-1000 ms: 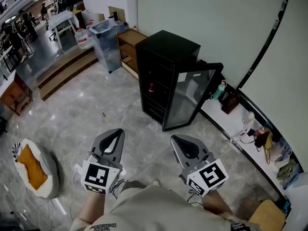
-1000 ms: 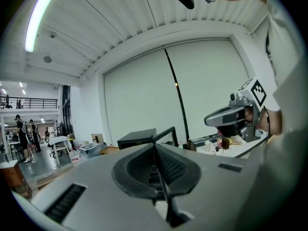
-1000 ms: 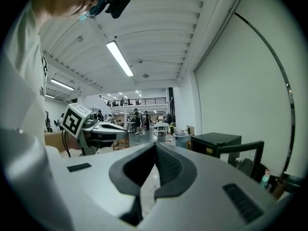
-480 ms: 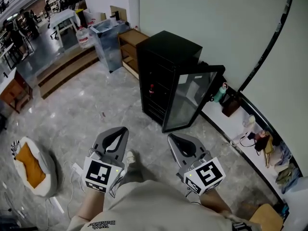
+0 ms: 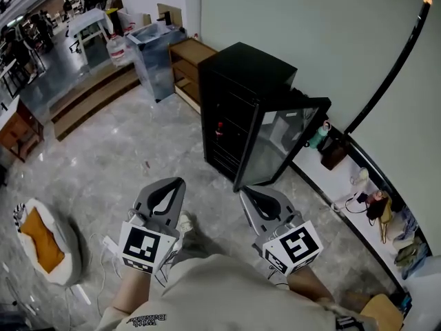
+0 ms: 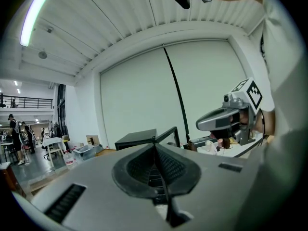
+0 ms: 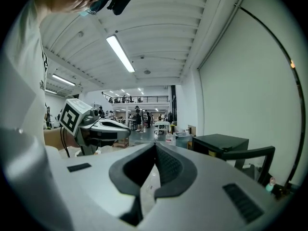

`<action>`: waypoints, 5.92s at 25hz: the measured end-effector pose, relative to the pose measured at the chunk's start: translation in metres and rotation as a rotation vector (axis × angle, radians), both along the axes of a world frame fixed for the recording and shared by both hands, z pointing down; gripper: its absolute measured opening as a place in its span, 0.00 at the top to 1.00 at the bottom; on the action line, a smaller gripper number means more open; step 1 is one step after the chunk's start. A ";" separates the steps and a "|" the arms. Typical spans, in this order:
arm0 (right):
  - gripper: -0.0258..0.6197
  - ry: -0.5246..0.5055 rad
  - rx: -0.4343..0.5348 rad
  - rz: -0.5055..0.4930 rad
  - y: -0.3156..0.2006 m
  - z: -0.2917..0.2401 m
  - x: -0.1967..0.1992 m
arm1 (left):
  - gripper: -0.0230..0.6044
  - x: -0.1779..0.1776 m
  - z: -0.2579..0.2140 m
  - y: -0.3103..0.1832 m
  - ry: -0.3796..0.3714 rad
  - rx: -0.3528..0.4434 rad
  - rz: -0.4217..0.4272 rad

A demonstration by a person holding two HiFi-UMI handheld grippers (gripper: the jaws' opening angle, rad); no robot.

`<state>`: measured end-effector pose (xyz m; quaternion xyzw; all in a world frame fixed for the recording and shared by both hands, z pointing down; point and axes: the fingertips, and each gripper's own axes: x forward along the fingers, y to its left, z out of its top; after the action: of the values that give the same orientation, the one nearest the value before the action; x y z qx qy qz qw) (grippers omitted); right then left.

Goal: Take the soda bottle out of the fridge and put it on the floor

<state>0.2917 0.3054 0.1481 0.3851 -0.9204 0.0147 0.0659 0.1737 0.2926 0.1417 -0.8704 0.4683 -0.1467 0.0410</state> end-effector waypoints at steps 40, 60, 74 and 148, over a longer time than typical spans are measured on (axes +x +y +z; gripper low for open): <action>0.97 0.145 -0.159 0.204 -0.371 0.055 -0.171 | 0.95 -0.179 0.035 -0.362 0.065 -0.109 0.148; 0.95 0.199 -0.373 0.193 -0.508 0.195 -0.105 | 0.95 -0.110 0.107 -0.477 0.200 -0.163 0.055; 0.75 0.231 -0.541 0.270 -0.580 0.353 -0.092 | 0.95 -0.097 0.207 -0.537 0.186 -0.258 -0.003; 0.78 0.493 -0.708 0.299 -0.607 0.458 -0.082 | 0.95 -0.191 0.302 -0.494 0.135 -0.491 -0.147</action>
<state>0.2097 -0.3017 0.6065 0.4593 -0.7500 0.2457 0.4076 -0.0171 -0.2010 0.4435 -0.8256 0.4825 -0.1999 -0.2134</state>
